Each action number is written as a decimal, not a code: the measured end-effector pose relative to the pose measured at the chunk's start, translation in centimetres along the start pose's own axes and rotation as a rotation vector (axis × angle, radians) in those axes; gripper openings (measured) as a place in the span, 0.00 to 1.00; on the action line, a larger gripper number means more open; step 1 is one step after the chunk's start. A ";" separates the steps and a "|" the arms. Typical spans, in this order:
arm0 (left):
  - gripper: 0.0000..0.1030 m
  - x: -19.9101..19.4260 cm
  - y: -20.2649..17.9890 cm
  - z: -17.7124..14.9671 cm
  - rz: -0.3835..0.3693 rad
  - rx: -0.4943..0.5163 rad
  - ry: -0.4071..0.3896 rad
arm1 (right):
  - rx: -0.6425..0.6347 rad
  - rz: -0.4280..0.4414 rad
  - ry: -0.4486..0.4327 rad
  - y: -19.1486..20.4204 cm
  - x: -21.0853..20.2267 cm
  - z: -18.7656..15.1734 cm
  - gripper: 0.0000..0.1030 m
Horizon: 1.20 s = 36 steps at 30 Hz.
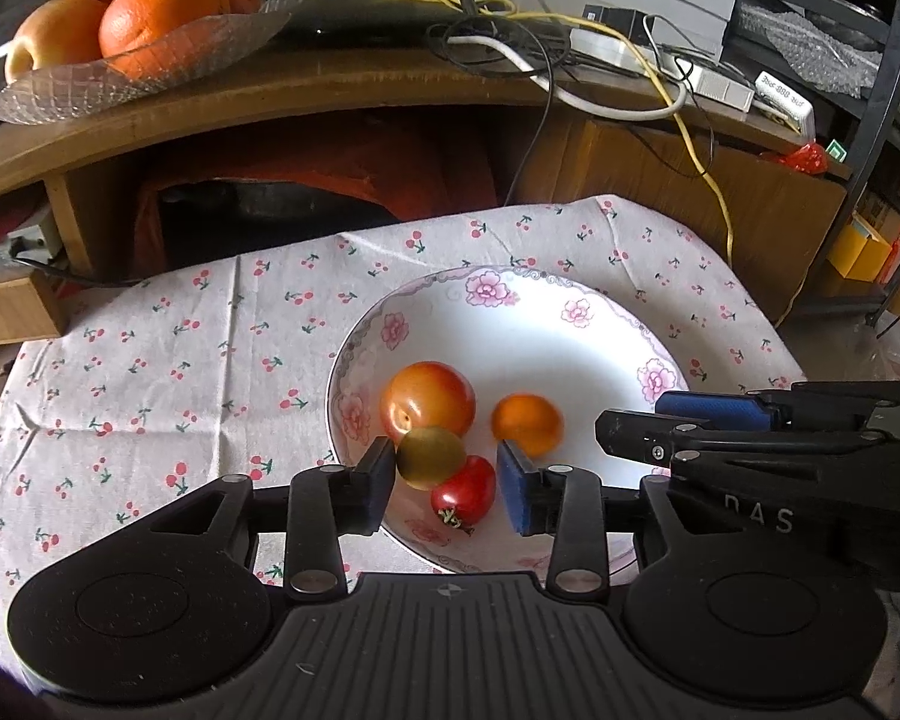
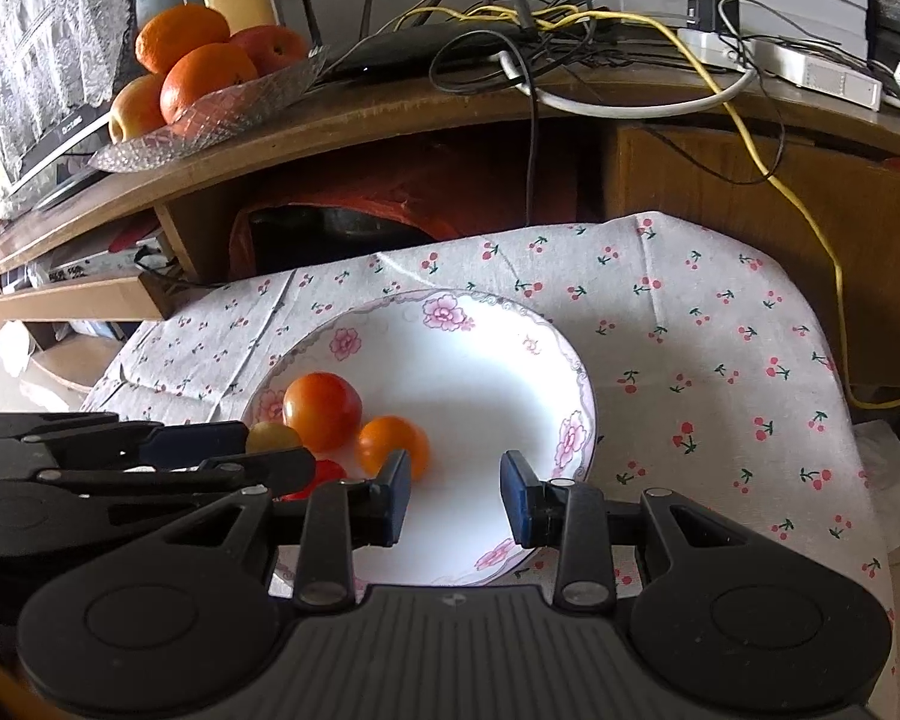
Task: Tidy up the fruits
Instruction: 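Open left tool to drop the tan fruit into the bowl while right tool releases the mandarin, then move left tool back toward the remaining fruits while right tool approaches another mandarin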
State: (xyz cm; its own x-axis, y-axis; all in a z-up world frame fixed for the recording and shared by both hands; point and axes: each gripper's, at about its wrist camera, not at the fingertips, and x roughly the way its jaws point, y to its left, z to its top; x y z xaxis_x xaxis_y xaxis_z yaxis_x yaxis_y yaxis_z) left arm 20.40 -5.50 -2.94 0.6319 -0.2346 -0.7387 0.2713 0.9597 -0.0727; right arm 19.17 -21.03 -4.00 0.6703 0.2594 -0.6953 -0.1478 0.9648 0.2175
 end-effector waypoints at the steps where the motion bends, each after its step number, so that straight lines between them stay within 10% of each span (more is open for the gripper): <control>1: 0.47 -0.1 0.0 0.0 -0.001 0.000 -0.003 | 0.003 0.000 -0.002 -0.1 -0.1 0.0 0.33; 36: 0.57 -5.6 -0.2 -3.3 -0.015 0.026 -0.018 | -0.038 0.027 0.005 2.1 -4.7 -3.2 0.34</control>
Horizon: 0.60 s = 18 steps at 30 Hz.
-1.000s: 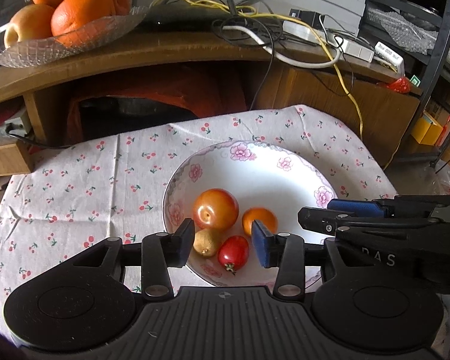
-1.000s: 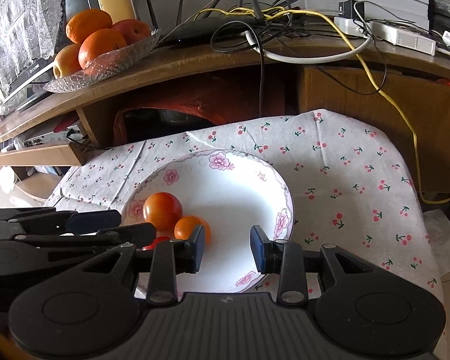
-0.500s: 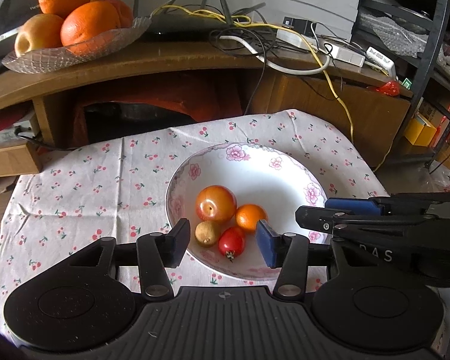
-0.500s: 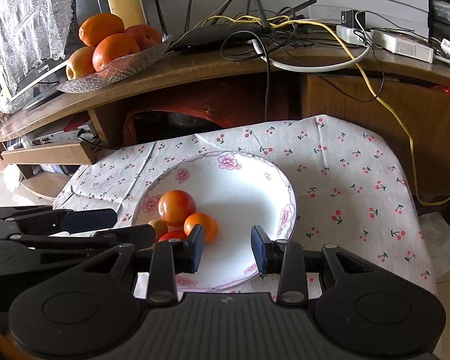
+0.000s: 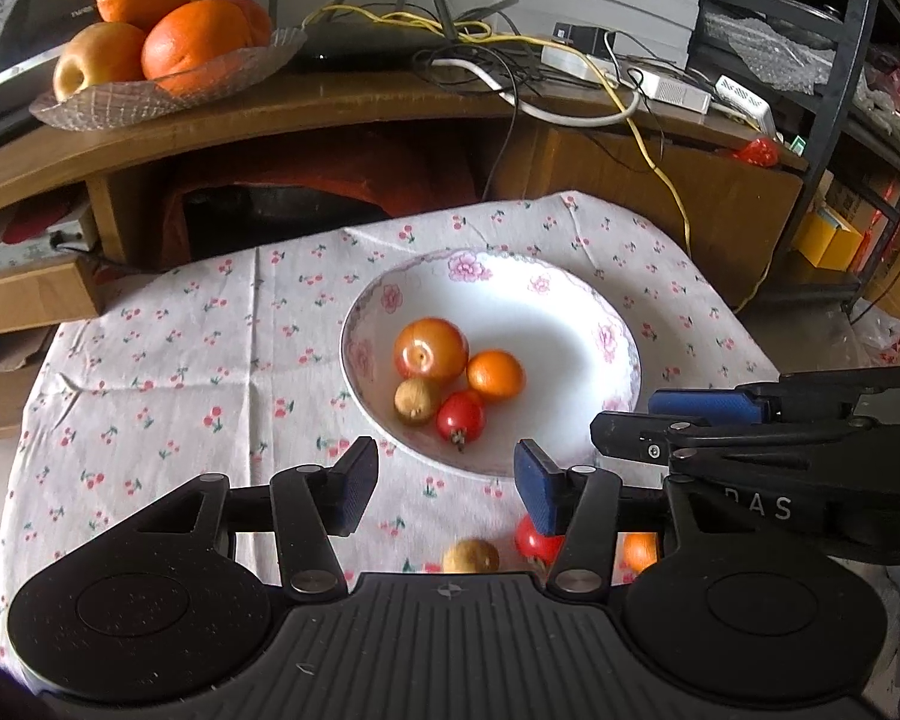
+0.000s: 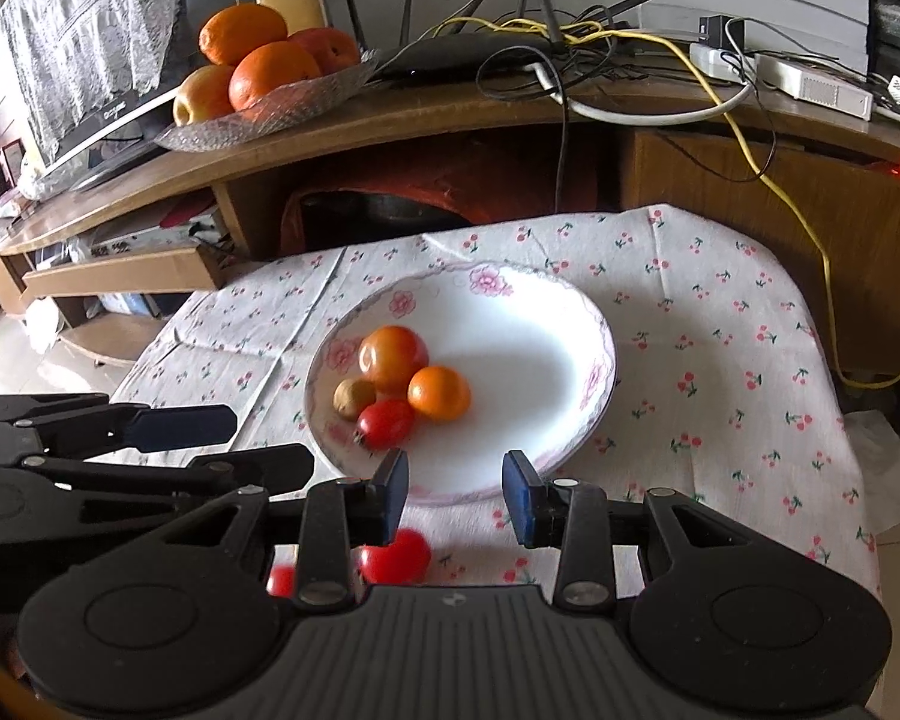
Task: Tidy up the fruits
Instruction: 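Move left tool back toward the remaining fruits while right tool approaches another mandarin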
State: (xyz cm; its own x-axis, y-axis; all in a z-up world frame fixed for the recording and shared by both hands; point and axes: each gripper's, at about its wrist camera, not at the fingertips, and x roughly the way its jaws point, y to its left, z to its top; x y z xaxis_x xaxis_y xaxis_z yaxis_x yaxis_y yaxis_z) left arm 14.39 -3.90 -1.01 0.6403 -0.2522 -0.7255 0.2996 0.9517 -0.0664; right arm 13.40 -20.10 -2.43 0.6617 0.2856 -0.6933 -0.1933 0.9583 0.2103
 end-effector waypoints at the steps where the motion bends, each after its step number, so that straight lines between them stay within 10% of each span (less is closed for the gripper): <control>1: 0.57 -0.2 0.0 -0.2 0.000 0.002 0.004 | -0.001 0.002 0.004 0.1 -0.1 -0.2 0.34; 18: 0.57 -1.9 0.5 -4.3 -0.018 0.040 0.075 | -0.010 0.049 0.093 2.1 -0.7 -4.3 0.34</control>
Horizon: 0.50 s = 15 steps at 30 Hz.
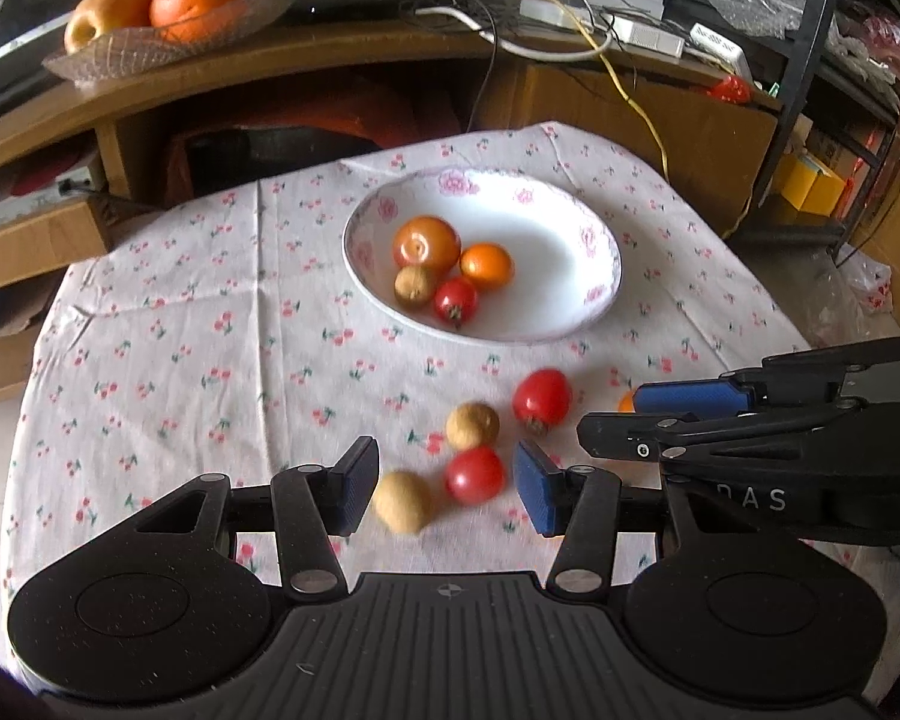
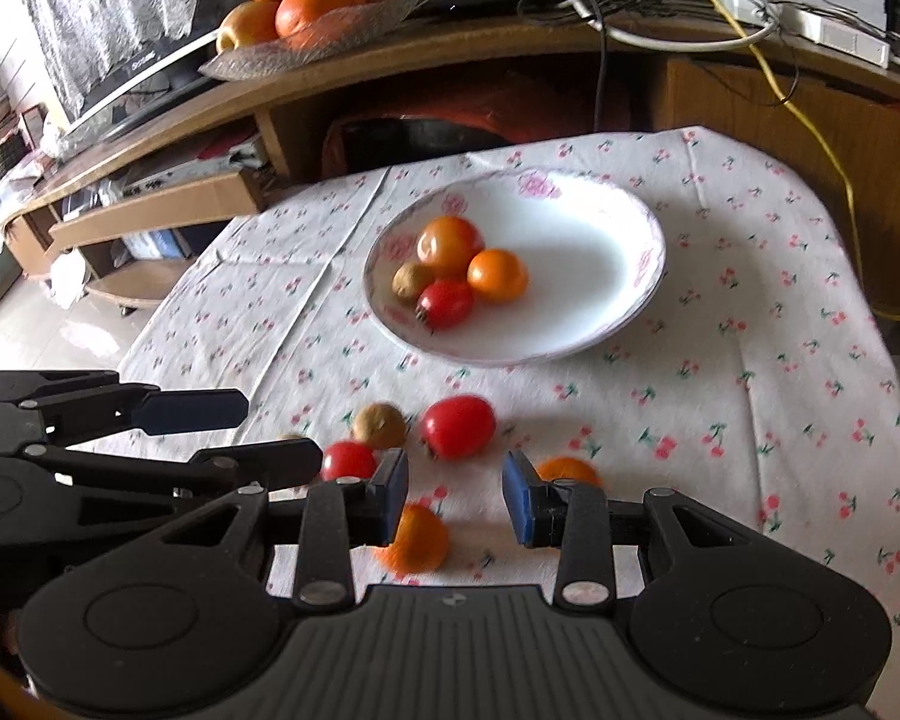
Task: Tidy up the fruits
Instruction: 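Move left tool back toward the remaining fruits while right tool approaches another mandarin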
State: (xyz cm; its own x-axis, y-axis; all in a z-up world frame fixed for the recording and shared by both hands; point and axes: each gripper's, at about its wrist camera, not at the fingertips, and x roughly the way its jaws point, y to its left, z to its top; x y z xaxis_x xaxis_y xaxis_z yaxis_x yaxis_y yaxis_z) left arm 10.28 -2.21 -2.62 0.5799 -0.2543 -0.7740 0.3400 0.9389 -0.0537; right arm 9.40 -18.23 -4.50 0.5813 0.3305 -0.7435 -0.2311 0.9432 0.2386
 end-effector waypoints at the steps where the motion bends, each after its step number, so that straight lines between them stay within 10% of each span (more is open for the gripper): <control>1: 0.57 0.0 0.1 -0.2 -0.001 0.002 0.005 | -0.007 0.000 0.006 0.2 0.0 -0.2 0.34; 15: 0.58 0.1 1.0 -2.1 -0.016 0.022 0.052 | -0.093 0.025 0.061 1.6 1.1 -1.1 0.35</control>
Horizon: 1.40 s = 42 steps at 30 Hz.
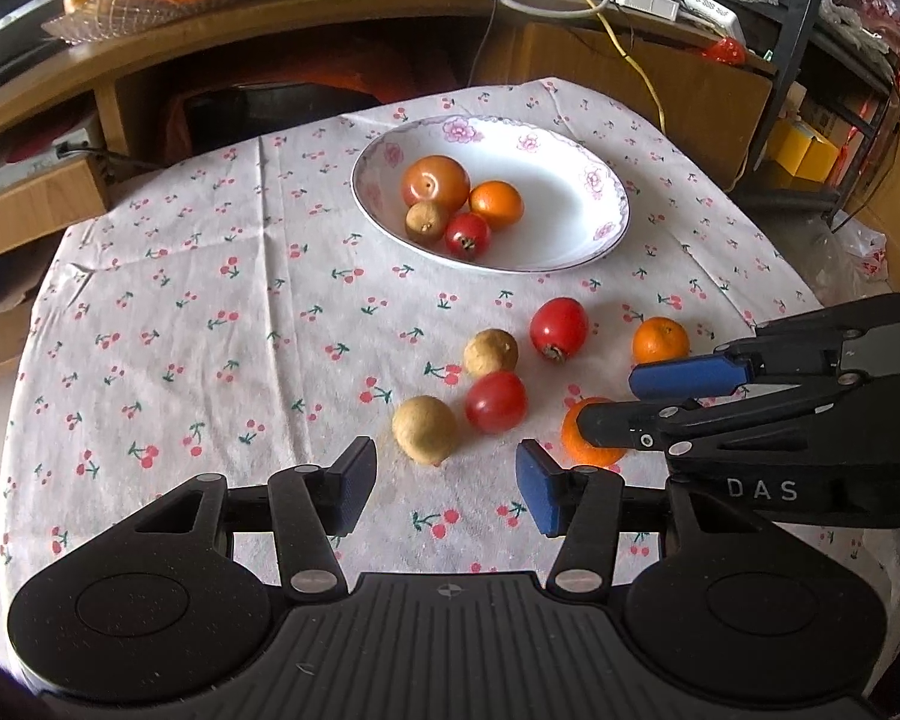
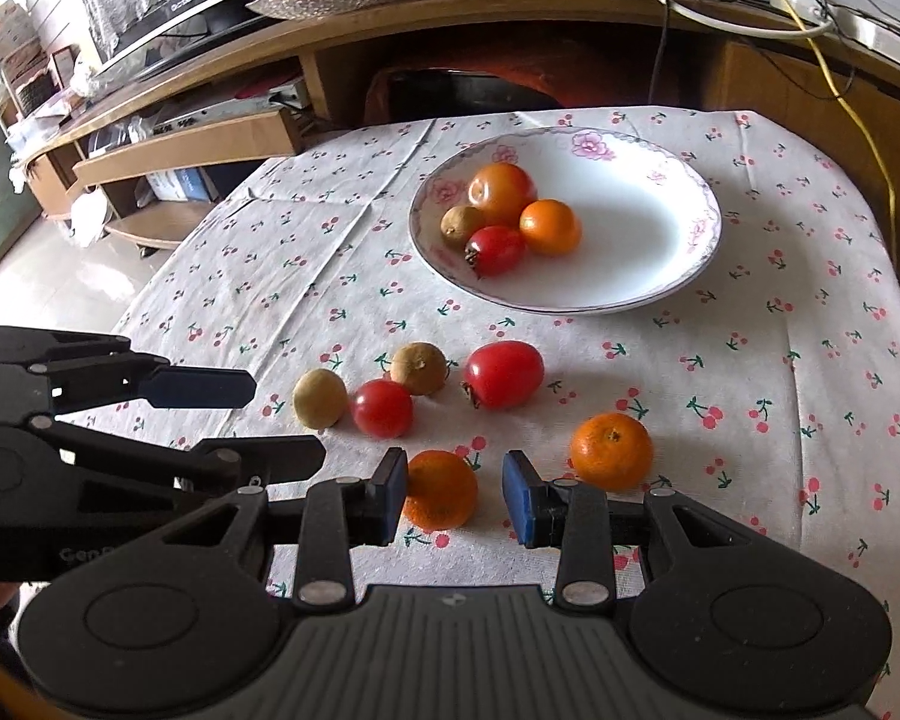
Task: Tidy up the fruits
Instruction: 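Move left tool back toward the remaining fruits while right tool approaches another mandarin, then close left tool on a tan round fruit while right tool grasps a mandarin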
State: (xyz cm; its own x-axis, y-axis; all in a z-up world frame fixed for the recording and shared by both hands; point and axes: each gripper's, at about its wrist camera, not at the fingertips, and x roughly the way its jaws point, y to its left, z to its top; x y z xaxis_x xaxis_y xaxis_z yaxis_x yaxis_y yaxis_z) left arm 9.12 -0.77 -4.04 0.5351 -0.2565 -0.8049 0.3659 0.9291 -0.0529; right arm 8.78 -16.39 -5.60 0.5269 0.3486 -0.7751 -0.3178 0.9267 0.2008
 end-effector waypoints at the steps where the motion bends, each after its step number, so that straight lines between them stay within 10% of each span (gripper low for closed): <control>1: 0.58 0.0 0.0 -0.1 -0.002 0.003 0.002 | -0.009 0.001 0.004 0.1 0.0 0.0 0.35; 42: 0.51 3.2 -0.1 0.6 0.009 0.031 0.031 | 0.077 0.069 0.076 -2.2 0.1 -0.2 0.27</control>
State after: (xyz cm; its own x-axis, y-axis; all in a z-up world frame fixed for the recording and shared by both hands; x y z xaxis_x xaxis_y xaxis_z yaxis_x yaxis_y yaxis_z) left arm 11.25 -1.81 -6.31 0.5149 -0.2399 -0.8230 0.3848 0.9226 -0.0281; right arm 9.36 -18.46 -6.28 0.4436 0.4034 -0.8003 -0.2889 0.9097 0.2984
